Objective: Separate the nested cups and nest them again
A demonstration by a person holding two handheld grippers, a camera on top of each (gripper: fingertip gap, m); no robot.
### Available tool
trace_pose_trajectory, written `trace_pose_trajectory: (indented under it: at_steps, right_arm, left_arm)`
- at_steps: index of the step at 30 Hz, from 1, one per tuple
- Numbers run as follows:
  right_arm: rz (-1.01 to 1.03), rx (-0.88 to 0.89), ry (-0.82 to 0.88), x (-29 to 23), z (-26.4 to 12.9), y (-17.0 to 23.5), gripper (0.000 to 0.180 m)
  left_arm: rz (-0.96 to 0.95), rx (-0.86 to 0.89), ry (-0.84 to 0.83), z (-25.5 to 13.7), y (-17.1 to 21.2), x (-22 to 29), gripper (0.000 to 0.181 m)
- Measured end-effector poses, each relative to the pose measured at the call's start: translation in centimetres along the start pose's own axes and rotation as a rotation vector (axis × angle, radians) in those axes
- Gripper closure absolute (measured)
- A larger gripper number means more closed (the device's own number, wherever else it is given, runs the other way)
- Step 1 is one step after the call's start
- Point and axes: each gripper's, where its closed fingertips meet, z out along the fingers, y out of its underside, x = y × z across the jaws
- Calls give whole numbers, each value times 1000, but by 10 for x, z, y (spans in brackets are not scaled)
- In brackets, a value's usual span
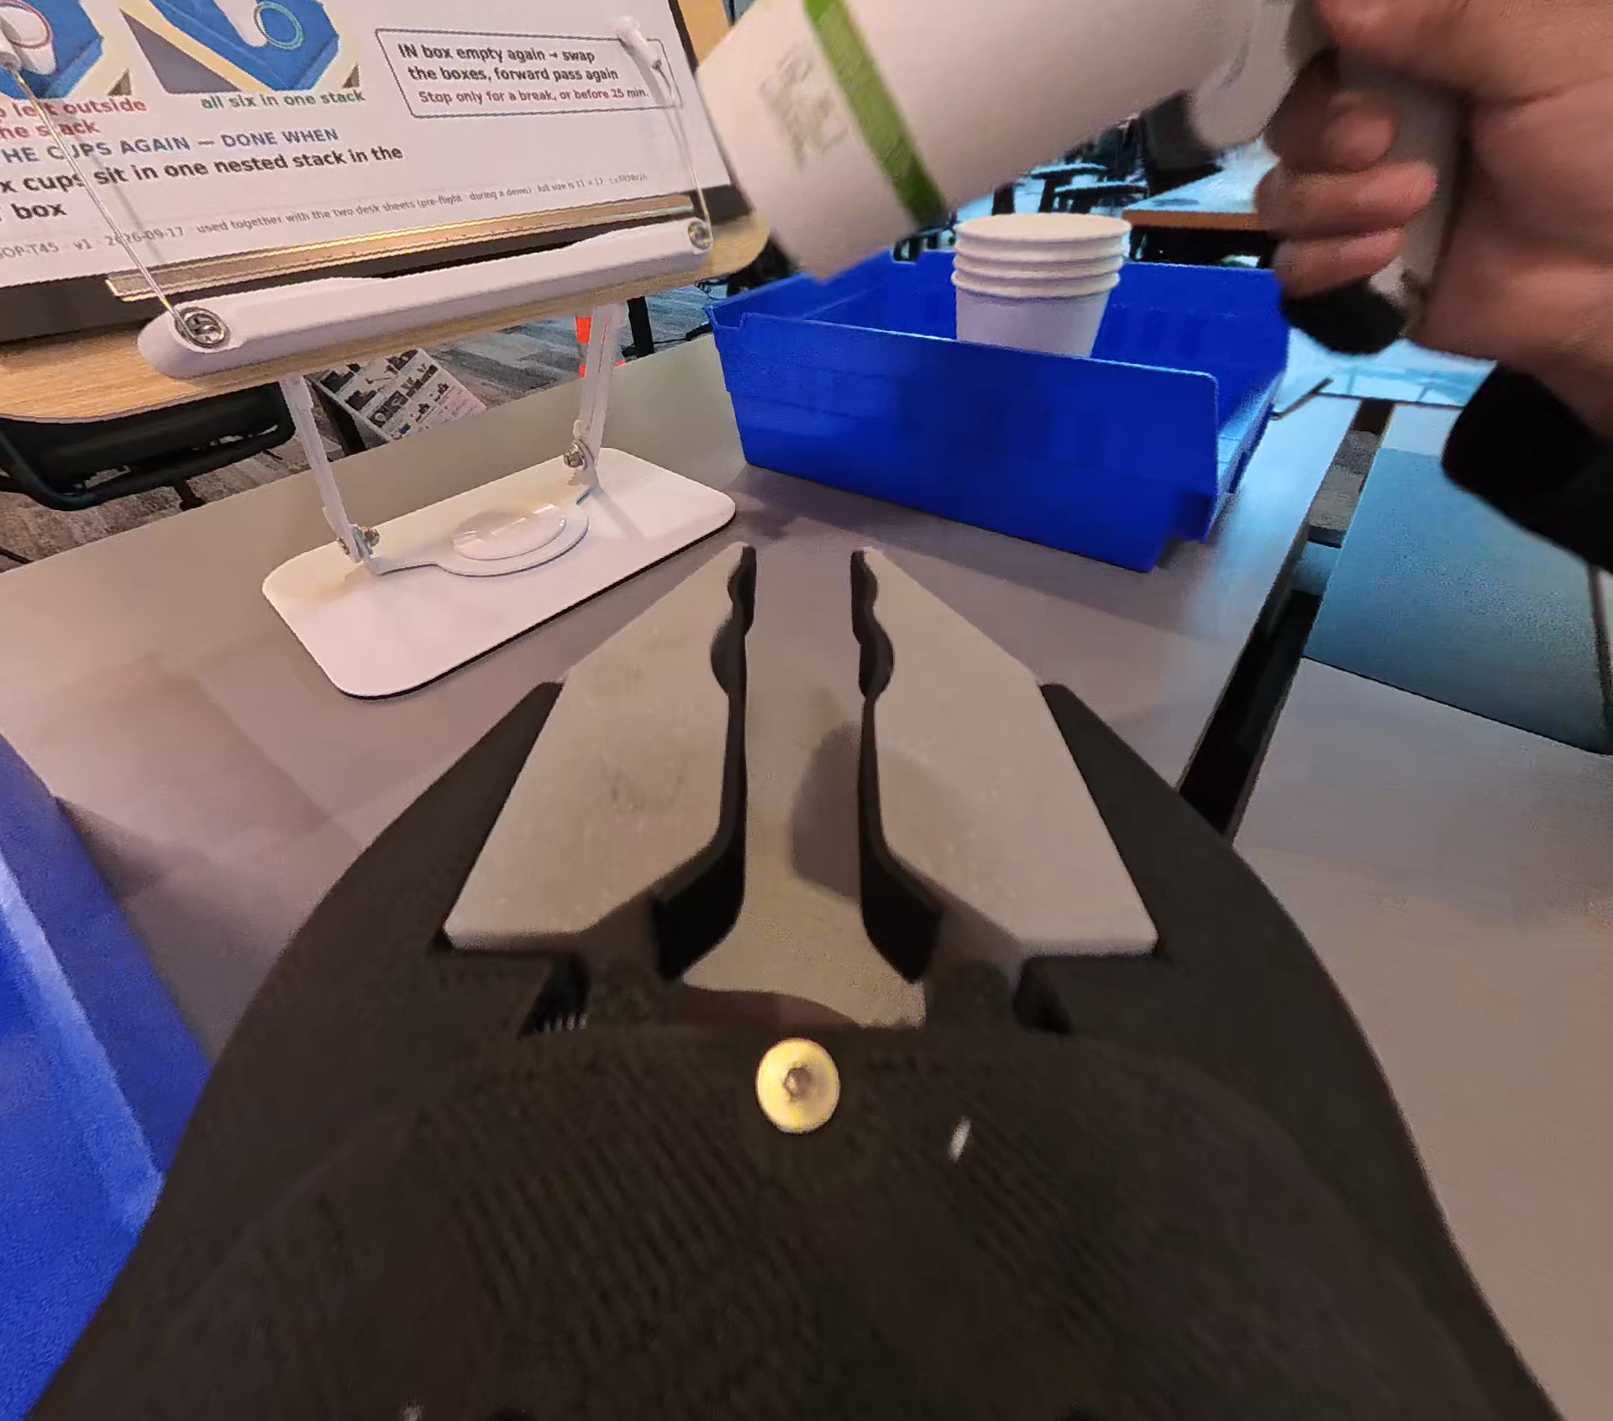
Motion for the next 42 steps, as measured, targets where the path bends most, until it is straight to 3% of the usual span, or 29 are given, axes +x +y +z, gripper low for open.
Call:
trace_pose_trajectory:
  at_steps: [5,10,18,26,29,35,39,42]
  right_arm:
    - [-46,-10,107,47,-38,-45,180]
    - [-124,-151,265,111,-69,-69,180]
    - [-140,-499,338,167,-91,-35,180]
    - [-79,-798,289,180,-72,11,180]
    - [-96,-756,356,191,-61,5,157]
    - [-139,-554,348,170,-46,-27,159]
    - [-198,-425,151,89,-19,-28,160]
    - [-195,-373,-14,21,11,-2,160]
  left_arm:
    - [14,-25,-8,2,5,0,161]
    - [32,-27,1,4,5,5,162]
    - [47,-51,-5,5,11,4,161]
    - [31,-42,-2,4,9,3,162]
    - [39,-55,5,5,12,5,161]
    - [50,-50,9,5,10,8,162]
    - [42,-49,16,6,10,9,162]
    - [47,-59,18,8,13,10,161]
